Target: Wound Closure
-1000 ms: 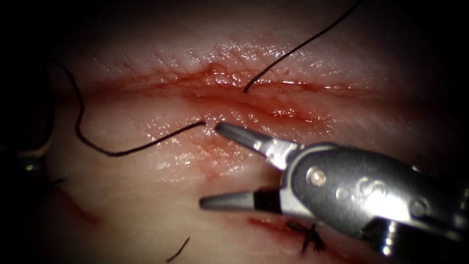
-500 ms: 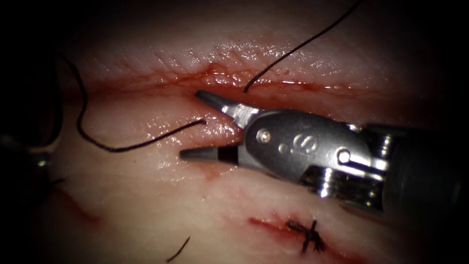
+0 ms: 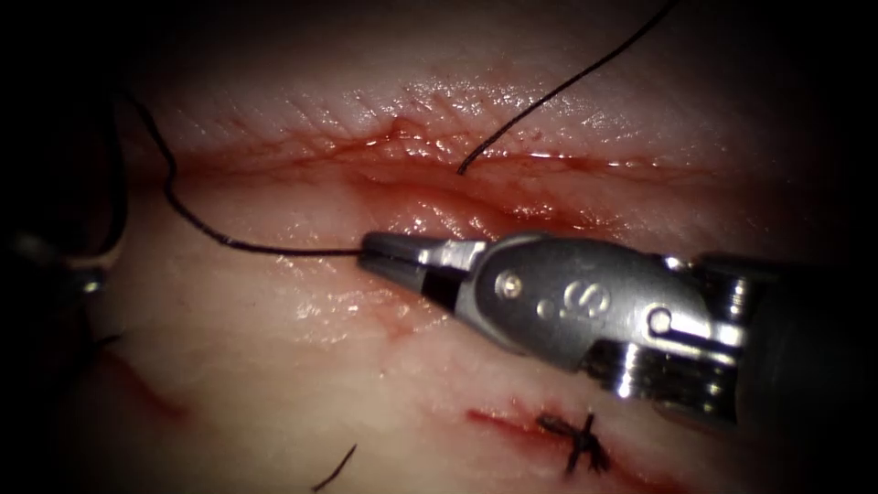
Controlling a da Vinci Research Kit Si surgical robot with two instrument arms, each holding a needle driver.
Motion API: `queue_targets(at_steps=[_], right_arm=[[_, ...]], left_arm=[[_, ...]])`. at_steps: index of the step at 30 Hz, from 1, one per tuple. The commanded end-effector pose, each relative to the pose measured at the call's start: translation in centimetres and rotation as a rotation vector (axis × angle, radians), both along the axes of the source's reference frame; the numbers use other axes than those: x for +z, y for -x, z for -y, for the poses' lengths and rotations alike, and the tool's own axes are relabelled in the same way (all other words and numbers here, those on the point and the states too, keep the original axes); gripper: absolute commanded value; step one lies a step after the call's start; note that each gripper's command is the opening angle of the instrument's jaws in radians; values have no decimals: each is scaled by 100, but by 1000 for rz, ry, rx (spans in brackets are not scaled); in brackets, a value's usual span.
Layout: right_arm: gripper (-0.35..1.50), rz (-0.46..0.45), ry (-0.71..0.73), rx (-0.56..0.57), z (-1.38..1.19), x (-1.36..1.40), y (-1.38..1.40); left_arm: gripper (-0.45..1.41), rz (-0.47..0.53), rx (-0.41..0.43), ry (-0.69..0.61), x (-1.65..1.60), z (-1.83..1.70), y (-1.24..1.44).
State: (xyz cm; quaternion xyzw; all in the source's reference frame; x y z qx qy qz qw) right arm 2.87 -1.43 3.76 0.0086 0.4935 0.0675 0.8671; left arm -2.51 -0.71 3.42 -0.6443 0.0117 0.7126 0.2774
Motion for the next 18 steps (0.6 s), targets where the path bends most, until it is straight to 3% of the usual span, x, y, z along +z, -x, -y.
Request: queue_targets(at_steps=[1,5,12,18], right_arm=[[-35,-5,2,-5,12,-8,-4],[-35,-10,-1,-24,42,-38,0],[-35,-20,-13,-17,72,-90,-7],[-35,-24,-17,-12,76,-101,-21]], left_arm=[[-45,1,0,0,8,0,6],[-45,-1,-2,2,17,-4,7],[-45,-6,-9,5,22,-4,15],[-45,-6,-10,6,19,-2,17]])
